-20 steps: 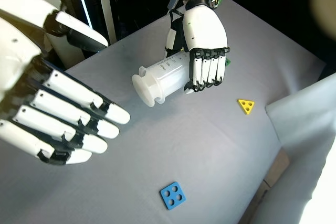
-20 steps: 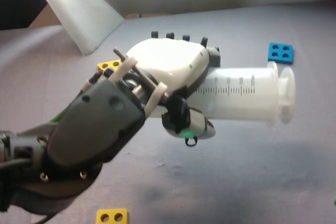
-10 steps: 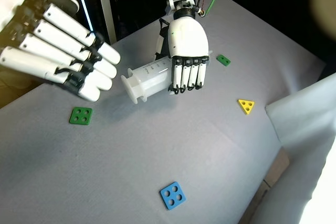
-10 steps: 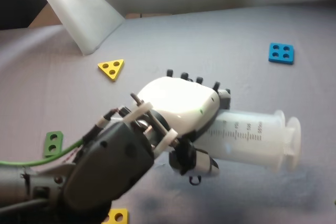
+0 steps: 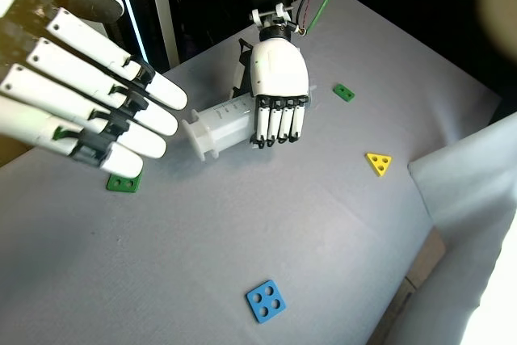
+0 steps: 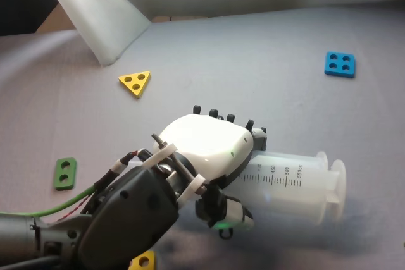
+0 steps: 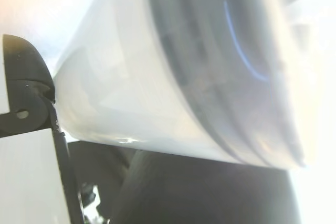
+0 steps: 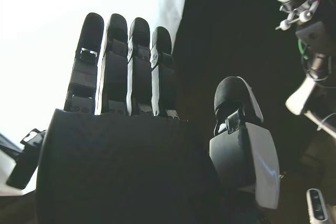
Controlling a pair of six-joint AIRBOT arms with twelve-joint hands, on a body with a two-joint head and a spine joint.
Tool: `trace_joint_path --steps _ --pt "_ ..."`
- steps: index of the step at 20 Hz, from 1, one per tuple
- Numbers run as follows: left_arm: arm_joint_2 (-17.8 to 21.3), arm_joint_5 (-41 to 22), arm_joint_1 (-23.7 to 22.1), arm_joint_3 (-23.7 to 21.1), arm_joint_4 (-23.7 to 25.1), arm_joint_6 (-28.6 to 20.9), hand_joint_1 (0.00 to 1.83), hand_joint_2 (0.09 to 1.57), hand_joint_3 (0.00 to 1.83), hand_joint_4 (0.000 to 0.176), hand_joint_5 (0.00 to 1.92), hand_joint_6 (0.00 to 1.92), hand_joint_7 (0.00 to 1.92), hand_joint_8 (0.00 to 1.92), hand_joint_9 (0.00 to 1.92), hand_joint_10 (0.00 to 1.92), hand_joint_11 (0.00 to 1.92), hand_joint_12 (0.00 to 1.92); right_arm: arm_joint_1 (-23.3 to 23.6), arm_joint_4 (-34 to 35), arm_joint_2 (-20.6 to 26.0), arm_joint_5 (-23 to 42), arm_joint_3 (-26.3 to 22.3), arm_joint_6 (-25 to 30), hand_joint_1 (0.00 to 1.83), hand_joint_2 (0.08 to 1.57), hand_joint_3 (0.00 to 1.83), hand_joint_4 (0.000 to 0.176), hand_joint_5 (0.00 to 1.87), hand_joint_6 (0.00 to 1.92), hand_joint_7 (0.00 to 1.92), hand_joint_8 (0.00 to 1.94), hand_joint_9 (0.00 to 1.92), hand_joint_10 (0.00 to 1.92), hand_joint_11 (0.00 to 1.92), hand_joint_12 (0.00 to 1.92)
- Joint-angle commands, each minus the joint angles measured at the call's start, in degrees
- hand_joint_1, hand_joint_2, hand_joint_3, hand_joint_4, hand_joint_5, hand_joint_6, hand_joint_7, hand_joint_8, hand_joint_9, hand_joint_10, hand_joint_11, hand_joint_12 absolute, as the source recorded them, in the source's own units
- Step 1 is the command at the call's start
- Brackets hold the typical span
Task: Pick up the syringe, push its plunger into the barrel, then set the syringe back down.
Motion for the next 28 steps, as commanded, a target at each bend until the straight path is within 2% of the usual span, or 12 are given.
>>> trace_joint_path --steps 1,5,10,11,12,13,15,20,22,24,26,28 --pt "-0.2 -3.9 -0.2 0.0 4.7 -0.6 1.34 1.25 0.0 0.0 0.6 1.28 0.81 1.37 0.66 1.62 0.43 1.61 0.9 2.6 0.1 0.5 0.1 0.2 0.02 1.26 0.0 0.0 0.44 0.01 0.42 0.0 0.34 0.0 0.0 0.84" --pt "-0.2 -3.9 0.2 -0.2 4.9 -1.1 1.34 1.25 0.0 0.0 0.58 1.32 0.8 1.38 0.65 1.63 0.42 1.62 1.0 4.5 0.1 2.2 0.0 -1.5 0.01 1.26 0.0 0.0 0.44 0.0 0.42 0.0 0.36 0.0 0.0 0.89" --pt "-0.2 -4.3 0.5 -0.4 4.9 -1.7 1.34 1.23 0.0 0.0 0.69 1.33 0.78 1.36 0.68 1.54 0.41 1.52 1.1 5.1 0.1 2.7 0.0 -2.3 0.01 1.26 0.0 0.0 0.44 0.0 0.43 0.01 0.37 0.01 0.0 0.89" --pt "-0.2 -4.5 0.6 -0.5 4.9 -1.7 1.15 1.25 0.0 0.005 0.72 1.44 0.71 1.35 0.48 1.03 0.22 1.39 1.1 5.1 0.1 2.7 0.0 -2.4 0.01 1.26 0.0 0.0 0.44 0.0 0.42 0.0 0.36 0.0 0.0 0.86" --pt "-0.2 -4.6 0.8 -0.6 4.9 -1.8 1.21 1.12 0.0 0.0 0.56 0.81 0.57 0.77 0.45 0.8 0.15 1.25 1.1 5.1 0.1 2.7 0.0 -2.6 0.0 1.26 0.0 0.0 0.43 0.0 0.42 0.0 0.35 0.0 0.0 0.86" --pt "-0.2 -4.6 0.9 -0.7 4.9 -1.8 1.23 1.05 0.0 0.0 0.58 0.46 0.61 0.42 0.49 0.58 0.13 1.15 1.1 5.1 0.1 2.7 0.0 -2.7 0.0 1.26 0.0 0.0 0.42 0.0 0.41 0.0 0.34 0.0 0.0 0.83" --pt "-0.2 -4.6 0.9 -0.8 4.9 -1.8 1.26 0.95 0.0 0.0 0.55 0.11 0.57 0.1 0.44 0.29 0.01 1.05 1.1 5.1 0.1 2.7 0.0 -2.7 0.01 1.26 0.0 0.0 0.44 0.01 0.43 0.01 0.35 0.01 0.0 0.86" --pt "-0.1 -5.0 1.0 -0.7 5.5 -2.2 1.32 0.9 0.0 0.0 0.41 0.0 0.4 0.0 0.32 0.07 0.0 0.77 1.0 5.0 0.1 3.4 0.0 -2.9 0.03 1.26 0.0 0.0 0.44 0.0 0.42 0.0 0.34 0.01 0.0 0.83" --pt "0.1 -4.9 0.4 -0.4 7.2 -3.0 1.31 0.87 0.0 0.0 0.32 0.0 0.31 0.0 0.24 0.02 0.0 0.54 1.0 4.8 0.1 6.2 0.0 -6.9 0.02 1.26 0.0 0.0 0.42 0.0 0.39 0.0 0.32 0.0 0.0 0.8" --pt "1.1 -3.1 -1.2 0.0 8.4 -3.2 1.22 0.85 0.0 0.0 0.23 0.0 0.2 0.0 0.17 0.0 0.0 0.28 1.0 4.8 0.1 10.1 0.0 -13.6 0.06 1.25 0.0 0.0 0.43 0.0 0.41 0.0 0.33 0.01 0.0 0.83" --pt "1.9 -0.9 -3.1 0.6 9.2 -3.2 1.1 0.83 0.0 0.0 0.13 0.0 0.1 0.0 0.07 0.0 0.0 0.05 1.0 4.8 0.1 10.3 0.0 -13.7 0.04 1.26 0.0 0.0 0.43 0.0 0.41 0.0 0.34 0.01 0.0 0.84" --pt "2.5 1.2 -5.0 1.3 10.7 -3.8 1.04 0.82 0.0 0.0 0.09 0.0 0.04 0.0 0.03 0.0 0.0 0.0 0.9 4.8 0.1 10.2 0.0 -13.7 0.05 1.25 0.0 0.0 0.43 0.0 0.41 0.0 0.35 0.01 0.0 0.87"
